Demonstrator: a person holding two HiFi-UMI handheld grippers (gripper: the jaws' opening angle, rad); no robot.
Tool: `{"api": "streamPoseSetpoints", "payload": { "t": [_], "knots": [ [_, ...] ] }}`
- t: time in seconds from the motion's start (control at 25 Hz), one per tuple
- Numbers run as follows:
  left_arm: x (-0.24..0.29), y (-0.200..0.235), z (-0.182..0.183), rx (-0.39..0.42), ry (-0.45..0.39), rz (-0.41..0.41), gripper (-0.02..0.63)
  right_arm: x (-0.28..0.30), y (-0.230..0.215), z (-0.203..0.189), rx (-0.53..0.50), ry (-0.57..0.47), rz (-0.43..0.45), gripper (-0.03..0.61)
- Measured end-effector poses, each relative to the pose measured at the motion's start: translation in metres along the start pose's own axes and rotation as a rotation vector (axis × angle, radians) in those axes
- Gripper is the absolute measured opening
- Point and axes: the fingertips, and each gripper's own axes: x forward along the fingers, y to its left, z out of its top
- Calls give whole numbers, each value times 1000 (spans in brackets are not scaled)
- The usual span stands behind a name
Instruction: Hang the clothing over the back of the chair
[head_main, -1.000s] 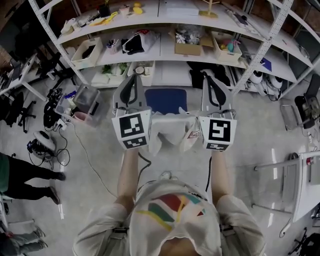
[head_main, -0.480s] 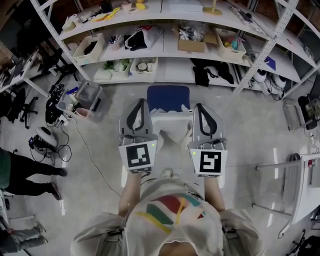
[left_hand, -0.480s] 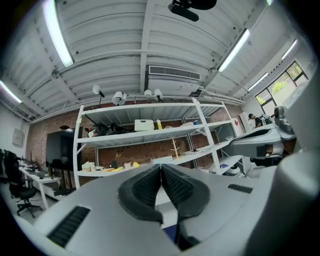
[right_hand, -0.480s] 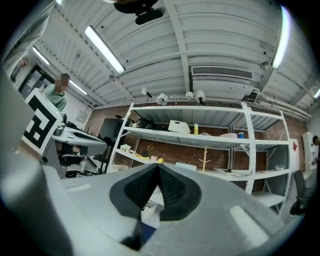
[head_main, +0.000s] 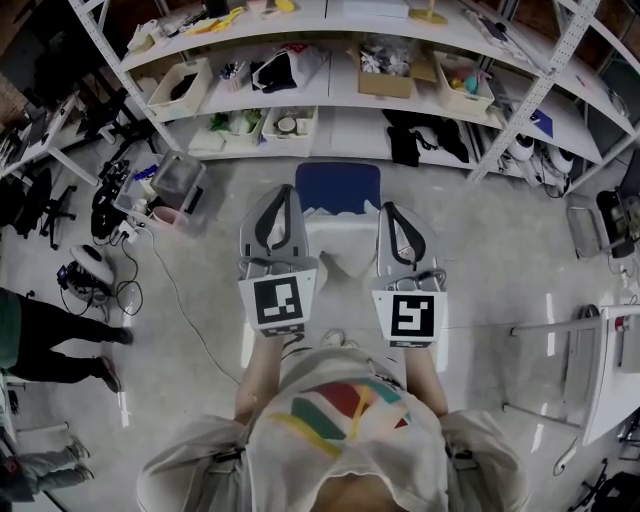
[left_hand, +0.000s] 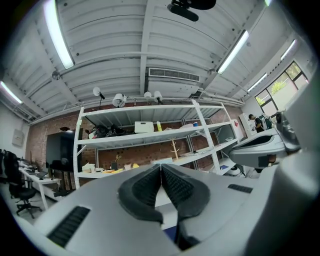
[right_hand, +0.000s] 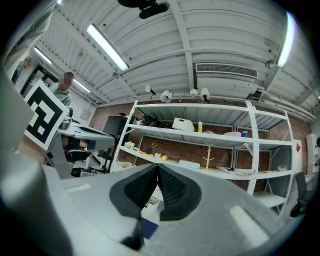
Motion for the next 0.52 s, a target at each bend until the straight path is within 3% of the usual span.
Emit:
{"api": "streamPoseSetpoints", "payload": {
  "t": [0.52],
  "knots": [
    [-9, 5, 5, -13, -12, 6, 15, -4, -5, 8, -9, -14, -43, 5]
  ]
}}
